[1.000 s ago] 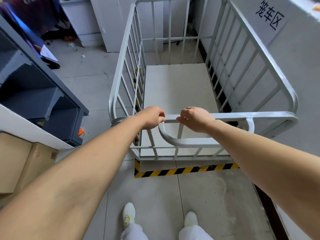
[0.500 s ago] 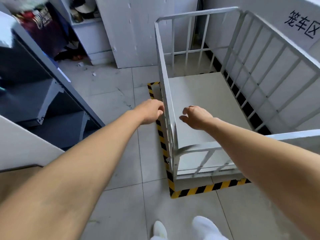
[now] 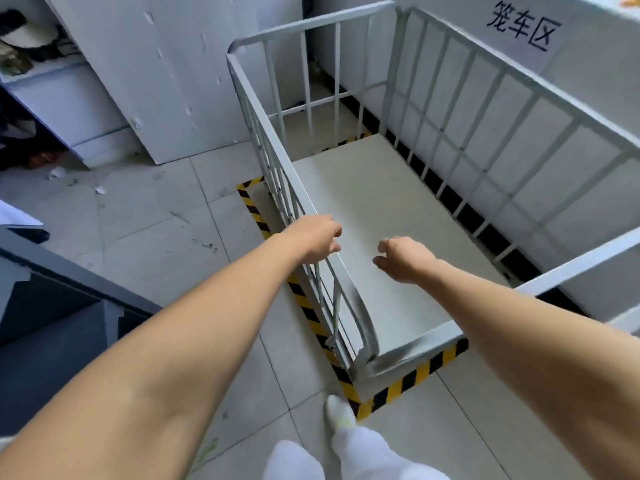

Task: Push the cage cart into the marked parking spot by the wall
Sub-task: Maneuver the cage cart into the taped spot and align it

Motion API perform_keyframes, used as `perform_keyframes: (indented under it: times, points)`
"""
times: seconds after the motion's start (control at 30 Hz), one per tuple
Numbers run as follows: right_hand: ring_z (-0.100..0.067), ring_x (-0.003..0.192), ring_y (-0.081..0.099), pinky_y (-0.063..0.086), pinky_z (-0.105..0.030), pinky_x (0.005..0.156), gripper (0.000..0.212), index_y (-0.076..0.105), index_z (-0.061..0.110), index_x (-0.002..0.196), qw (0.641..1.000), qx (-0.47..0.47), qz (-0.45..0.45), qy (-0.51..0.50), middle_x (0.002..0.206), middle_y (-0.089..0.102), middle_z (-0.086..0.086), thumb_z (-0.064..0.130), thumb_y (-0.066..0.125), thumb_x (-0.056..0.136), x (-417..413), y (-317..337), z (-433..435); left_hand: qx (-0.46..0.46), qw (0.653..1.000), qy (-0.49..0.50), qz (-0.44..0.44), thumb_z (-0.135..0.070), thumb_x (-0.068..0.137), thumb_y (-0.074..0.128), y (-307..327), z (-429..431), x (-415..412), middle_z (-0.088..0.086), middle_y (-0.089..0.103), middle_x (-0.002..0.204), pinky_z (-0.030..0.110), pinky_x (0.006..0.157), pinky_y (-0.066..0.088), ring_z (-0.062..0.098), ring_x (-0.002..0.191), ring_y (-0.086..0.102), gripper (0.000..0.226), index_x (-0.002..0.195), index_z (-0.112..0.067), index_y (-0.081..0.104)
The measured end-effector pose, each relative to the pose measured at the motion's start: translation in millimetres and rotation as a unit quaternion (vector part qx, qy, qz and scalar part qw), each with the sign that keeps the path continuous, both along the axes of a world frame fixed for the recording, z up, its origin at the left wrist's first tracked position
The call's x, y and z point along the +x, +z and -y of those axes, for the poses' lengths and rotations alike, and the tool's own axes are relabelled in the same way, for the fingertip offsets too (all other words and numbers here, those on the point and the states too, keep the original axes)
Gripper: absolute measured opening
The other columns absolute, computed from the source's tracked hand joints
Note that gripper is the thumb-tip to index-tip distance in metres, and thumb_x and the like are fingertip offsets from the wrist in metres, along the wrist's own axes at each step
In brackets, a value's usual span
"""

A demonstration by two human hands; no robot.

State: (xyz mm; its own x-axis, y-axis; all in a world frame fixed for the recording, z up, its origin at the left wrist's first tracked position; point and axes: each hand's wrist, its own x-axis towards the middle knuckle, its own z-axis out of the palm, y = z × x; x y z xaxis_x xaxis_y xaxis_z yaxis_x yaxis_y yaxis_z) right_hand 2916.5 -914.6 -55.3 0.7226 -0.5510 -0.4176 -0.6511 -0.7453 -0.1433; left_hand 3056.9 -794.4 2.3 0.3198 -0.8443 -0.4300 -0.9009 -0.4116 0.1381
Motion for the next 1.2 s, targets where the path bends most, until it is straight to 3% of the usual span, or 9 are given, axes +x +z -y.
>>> perform_keyframes:
  times: [0.13,0.23,0.33,0.43,0.53,0.73,0.87,1.07,1.2]
  points:
    - [-0.033,0.122,0.047,0.038,-0.038,0.097,0.031,0.057,0.009,0.118,0.983,-0.1,-0.057,-0.141,0.127,0.056,-0.013,0.025,0.044,0.095,-59,-2,20,0.05,0.99,-0.13,0.005,-0.043,0.091,0.06,-14,27,-13,0.007,0.051,0.136,0.036,0.101,0.04,0.03,0.124,0.049,0.055,0.137,-0.015,0.048]
    - [-0.032,0.127,0.039,0.032,-0.041,0.103,0.038,0.054,0.012,0.126,0.932,-0.127,-0.108,-0.321,0.134,0.049,-0.012,0.025,0.05,0.091,-100,-12,12,0.087,0.979,-0.183,-0.004,-0.048,0.085,0.065,-29,35,-19,0.004,0.05,0.138,0.036,0.104,0.038,0.029,0.128,0.044,0.064,0.138,-0.017,0.047]
    - [-0.036,0.133,0.028,0.026,-0.044,0.109,0.051,0.042,0.009,0.136,0.869,-0.098,-0.057,-0.482,0.147,0.033,-0.015,0.03,0.051,0.091,-114,-28,-8,0.115,0.972,-0.206,-0.021,-0.05,0.086,0.063,-42,31,-21,0.004,0.053,0.136,0.035,0.106,0.034,0.028,0.131,0.04,0.062,0.137,-0.017,0.049]
    - [-0.036,0.147,0.009,0.01,-0.043,0.121,0.068,0.012,0.002,0.151,0.811,-0.046,0.007,-0.583,0.159,0.011,-0.017,0.02,0.047,0.095,-106,-39,-18,0.124,0.966,-0.224,-0.028,-0.052,0.086,0.063,-58,25,-17,0.006,0.062,0.123,0.036,0.097,0.044,0.028,0.119,0.05,0.054,0.126,-0.016,0.059]
    - [-0.033,0.15,-0.001,0.001,-0.041,0.122,0.069,0.005,0.0,0.152,0.797,-0.041,0.014,-0.602,0.161,0.006,-0.017,0.012,0.043,0.096,-100,-45,-17,0.11,0.963,-0.242,-0.038,-0.048,0.087,0.063,-67,22,-14,0.006,0.068,0.113,0.034,0.087,0.049,0.027,0.105,0.059,0.046,0.117,-0.013,0.064]
    - [-0.032,0.149,-0.015,-0.011,-0.045,0.119,0.073,-0.007,-0.004,0.151,0.816,-0.037,0.039,-0.576,0.161,-0.011,-0.018,-0.001,0.036,0.091,-100,-56,-23,0.098,0.946,-0.309,-0.029,-0.055,0.089,0.054,-80,25,-3,0.0,0.067,0.113,0.03,0.09,0.039,0.023,0.109,0.055,0.045,0.117,-0.021,0.063]
    - [-0.036,0.149,-0.014,-0.011,-0.048,0.118,0.074,-0.006,-0.009,0.149,0.825,-0.044,0.031,-0.562,0.159,-0.011,-0.025,-0.005,0.036,0.089,-101,-56,-14,0.099,0.933,-0.345,-0.003,-0.054,0.093,0.047,-81,27,-5,-0.001,0.06,0.118,0.031,0.101,0.03,0.019,0.111,0.057,0.042,0.12,-0.024,0.061]
    - [-0.039,0.148,-0.013,-0.011,-0.049,0.118,0.077,-0.005,-0.011,0.149,0.831,-0.055,0.02,-0.554,0.158,-0.01,-0.028,-0.007,0.04,0.087,-102,-57,-8,0.093,0.927,-0.361,0.022,-0.048,0.097,0.043,-77,26,-14,0.002,0.06,0.116,0.032,0.099,0.03,0.021,0.107,0.059,0.038,0.116,-0.021,0.062]
    - [-0.039,0.149,-0.001,-0.006,-0.045,0.121,0.083,0.001,-0.01,0.149,0.836,-0.073,0.019,-0.544,0.159,-0.003,-0.028,0.004,0.049,0.084,-109,-56,-9,0.077,0.926,-0.368,0.021,-0.047,0.098,0.043,-77,26,-19,0.002,0.06,0.116,0.032,0.099,0.031,0.021,0.107,0.059,0.04,0.119,-0.018,0.061]
